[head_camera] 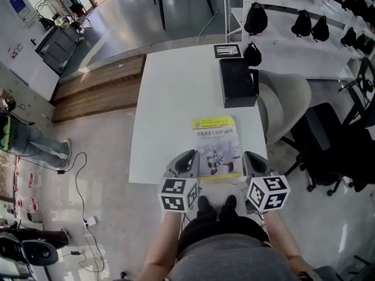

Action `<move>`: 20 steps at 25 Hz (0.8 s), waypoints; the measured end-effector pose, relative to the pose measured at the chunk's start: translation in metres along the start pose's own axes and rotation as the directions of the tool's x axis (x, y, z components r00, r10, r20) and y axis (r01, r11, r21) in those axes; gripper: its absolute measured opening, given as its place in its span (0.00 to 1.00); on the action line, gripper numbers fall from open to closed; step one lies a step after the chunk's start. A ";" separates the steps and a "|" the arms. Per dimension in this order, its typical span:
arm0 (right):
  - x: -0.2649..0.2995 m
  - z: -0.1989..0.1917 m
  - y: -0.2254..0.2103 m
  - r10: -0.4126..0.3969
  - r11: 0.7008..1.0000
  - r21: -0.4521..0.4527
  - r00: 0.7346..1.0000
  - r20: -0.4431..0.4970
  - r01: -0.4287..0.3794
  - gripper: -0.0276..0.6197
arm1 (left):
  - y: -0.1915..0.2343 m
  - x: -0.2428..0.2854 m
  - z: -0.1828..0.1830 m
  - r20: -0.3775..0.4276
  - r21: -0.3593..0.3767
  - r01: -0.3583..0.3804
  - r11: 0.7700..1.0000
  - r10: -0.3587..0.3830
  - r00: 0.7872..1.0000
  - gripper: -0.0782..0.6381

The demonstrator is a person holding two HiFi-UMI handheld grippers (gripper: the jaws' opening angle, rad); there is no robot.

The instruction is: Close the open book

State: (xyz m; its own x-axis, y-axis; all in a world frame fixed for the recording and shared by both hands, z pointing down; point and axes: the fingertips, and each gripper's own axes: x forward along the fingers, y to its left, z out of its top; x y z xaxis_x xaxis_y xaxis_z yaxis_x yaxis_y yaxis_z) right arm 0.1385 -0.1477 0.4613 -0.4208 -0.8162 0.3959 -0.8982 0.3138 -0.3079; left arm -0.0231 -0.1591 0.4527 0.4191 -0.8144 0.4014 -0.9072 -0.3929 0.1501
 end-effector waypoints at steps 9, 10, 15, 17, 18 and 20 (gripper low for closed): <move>0.004 0.010 0.009 0.017 0.999 -0.036 1.000 0.015 -0.017 0.05 | 0.015 -0.011 0.011 0.075 -0.005 -0.048 0.999 0.048 0.996 0.12; 0.004 0.010 0.009 0.018 0.999 -0.038 1.000 0.017 -0.018 0.05 | 0.016 -0.012 0.011 0.076 -0.006 -0.052 0.999 0.052 0.996 0.12; 0.005 0.014 0.012 0.020 0.999 -0.048 0.999 0.028 -0.019 0.05 | 0.024 -0.014 0.011 0.074 -0.011 -0.062 0.998 0.063 0.995 0.12; 0.005 0.016 0.014 0.021 0.998 -0.058 0.999 0.040 -0.019 0.05 | 0.025 -0.014 0.011 0.075 -0.011 -0.060 0.998 0.061 0.995 0.12; 0.005 0.017 0.014 0.022 0.998 -0.061 0.999 0.044 -0.019 0.05 | 0.026 -0.014 0.012 0.076 -0.011 -0.059 0.998 0.060 0.995 0.12; 0.005 0.020 0.016 0.023 0.998 -0.064 0.999 0.049 -0.020 0.05 | 0.027 -0.014 0.013 0.078 -0.011 -0.060 0.998 0.060 0.995 0.12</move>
State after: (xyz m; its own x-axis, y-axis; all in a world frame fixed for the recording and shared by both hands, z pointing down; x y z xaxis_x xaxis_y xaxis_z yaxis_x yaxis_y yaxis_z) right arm 0.1246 -0.1568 0.4417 -0.4344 -0.8318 0.3455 -0.8961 0.3603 -0.2594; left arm -0.0532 -0.1636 0.4395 0.3652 -0.8674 0.3380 -0.9309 -0.3390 0.1358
